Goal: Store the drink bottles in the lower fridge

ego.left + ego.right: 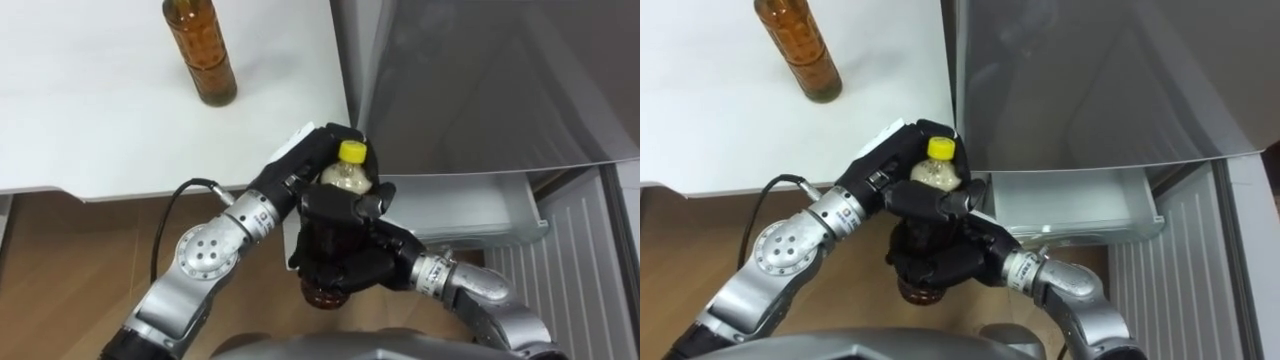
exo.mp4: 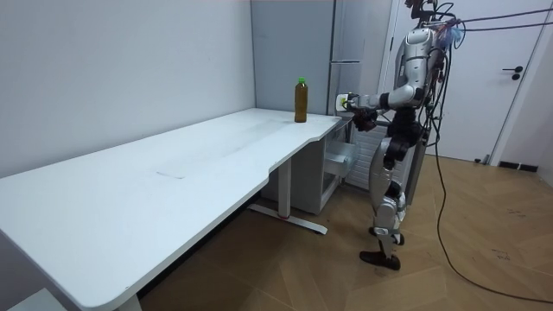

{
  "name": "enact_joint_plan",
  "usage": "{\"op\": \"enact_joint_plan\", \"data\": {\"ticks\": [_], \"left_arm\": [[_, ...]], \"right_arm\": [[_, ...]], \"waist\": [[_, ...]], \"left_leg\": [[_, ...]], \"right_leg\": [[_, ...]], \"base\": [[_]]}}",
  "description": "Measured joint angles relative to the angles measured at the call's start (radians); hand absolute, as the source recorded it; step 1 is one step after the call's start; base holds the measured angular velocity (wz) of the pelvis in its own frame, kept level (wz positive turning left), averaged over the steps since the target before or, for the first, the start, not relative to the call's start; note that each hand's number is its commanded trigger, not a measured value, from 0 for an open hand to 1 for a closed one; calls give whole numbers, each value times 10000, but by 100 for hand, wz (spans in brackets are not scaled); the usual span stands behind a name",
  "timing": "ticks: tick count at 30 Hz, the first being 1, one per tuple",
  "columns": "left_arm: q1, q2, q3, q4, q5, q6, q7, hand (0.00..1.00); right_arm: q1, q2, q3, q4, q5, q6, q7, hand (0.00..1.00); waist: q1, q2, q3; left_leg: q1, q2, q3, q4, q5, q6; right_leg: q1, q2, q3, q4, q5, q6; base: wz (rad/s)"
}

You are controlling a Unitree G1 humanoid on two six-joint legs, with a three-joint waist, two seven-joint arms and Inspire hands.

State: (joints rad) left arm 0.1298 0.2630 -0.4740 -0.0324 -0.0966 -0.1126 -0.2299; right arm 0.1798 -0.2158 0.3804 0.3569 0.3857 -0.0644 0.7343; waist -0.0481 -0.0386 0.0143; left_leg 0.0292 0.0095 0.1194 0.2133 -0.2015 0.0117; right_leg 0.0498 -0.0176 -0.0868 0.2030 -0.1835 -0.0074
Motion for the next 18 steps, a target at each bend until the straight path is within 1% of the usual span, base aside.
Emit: {"op": "enact_joint_plan", "data": {"ticks": [3, 5, 7, 11, 15, 18], "left_arm": [[1, 0, -22, 1, 0, -14, 8, 0], [0, 0, -11, 66, -13, -14, 23, 0], [0, 3, -34, 161, -178, -13, 28, 0], [0, 10, -44, 298, -280, -12, 12, 0], [0, 10, -23, 305, -279, -12, -79, 0], [-12, 37, 9, 314, -287, -3, -186, 0]], "right_arm": [[0, -42, 7, 16, 47, 1, -20, 100], [0, -115, 9, 36, 52, 0, -43, 100], [0, -200, 51, 43, 52, 0, -96, 100], [0, -203, 94, 127, 56, 1, -147, 100], [1, -207, 79, 129, 54, 10, -147, 100], [0, -238, 90, 134, 55, 10, -137, 100]], "waist": [[11, -48, 12], [8, -91, 31], [1, -130, 33], [-34, -227, 51], [-50, -245, 54], [-31, -215, 36]], "left_leg": [[1, 0, 0, 14, 0, 0], [-3, -1, -1, 34, 0, 0], [-1, -1, 8, 44, 0, 0], [-27, 5, 13, 80, -5, 1], [-58, 6, 3, 103, -9, 6], [-89, 18, 24, 110, -9, 6]], "right_leg": [[2, -1, -6, 1, 0, 0], [1, -1, 1, 2, 0, 0], [-3, -2, 6, 3, 0, 0], [-10, 0, 2, -12, -1, 0], [-21, -4, -17, -9, -1, 0], [-139, 2, 16, 26, 0, 0]], "base": [[0], [0], [0], [0], [0], [-1]]}}
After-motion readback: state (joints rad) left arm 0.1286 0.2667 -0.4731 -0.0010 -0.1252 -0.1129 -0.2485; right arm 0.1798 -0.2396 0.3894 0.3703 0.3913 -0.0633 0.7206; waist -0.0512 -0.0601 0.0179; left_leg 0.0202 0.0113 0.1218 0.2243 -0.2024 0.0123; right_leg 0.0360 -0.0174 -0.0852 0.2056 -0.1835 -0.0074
